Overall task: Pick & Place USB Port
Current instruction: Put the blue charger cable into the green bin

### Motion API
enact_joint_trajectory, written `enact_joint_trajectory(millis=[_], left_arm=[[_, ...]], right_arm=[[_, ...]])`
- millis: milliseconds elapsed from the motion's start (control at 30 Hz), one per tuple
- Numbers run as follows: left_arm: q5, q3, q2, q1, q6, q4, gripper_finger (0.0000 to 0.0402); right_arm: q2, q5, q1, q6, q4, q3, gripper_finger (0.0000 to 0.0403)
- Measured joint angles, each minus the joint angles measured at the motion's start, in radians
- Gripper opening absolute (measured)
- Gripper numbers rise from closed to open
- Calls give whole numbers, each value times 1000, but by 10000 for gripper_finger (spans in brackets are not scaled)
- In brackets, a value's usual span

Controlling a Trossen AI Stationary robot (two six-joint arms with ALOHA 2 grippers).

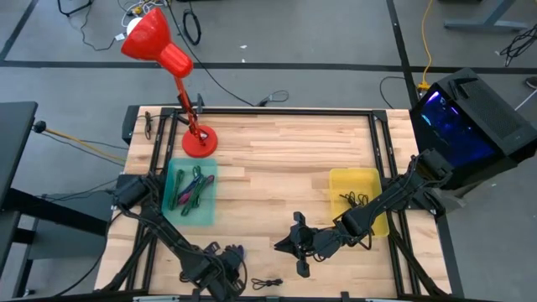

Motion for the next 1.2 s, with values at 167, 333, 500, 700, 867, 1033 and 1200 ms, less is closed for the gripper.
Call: enact_joint_trajectory(millis=[167, 333, 500, 700, 867, 1033, 1200], left_arm=[[-2, -44, -1, 1, -33, 28, 128], [-23, -81, -3, 3, -22, 121, 128], [-51, -89, -2, 3, -14, 143, 128], [-23, -87, 21, 20, 26, 144, 112], [43, -84, 48, 42, 99, 174, 23], [23, -71, 41, 45, 176, 189, 8], [-7, -22, 32, 44, 279, 153, 4]], right_arm=[[0, 0, 0, 0, 0, 0, 37], [0, 0, 0, 0, 1, 0, 37], [0, 0, 0, 0, 1, 0, 37], [0, 0, 0, 0, 1, 0, 37], [0, 0, 0, 0, 2, 0, 37], [0, 0, 0, 0, 2, 0, 37], [0, 0, 0, 0, 2, 0, 37]])
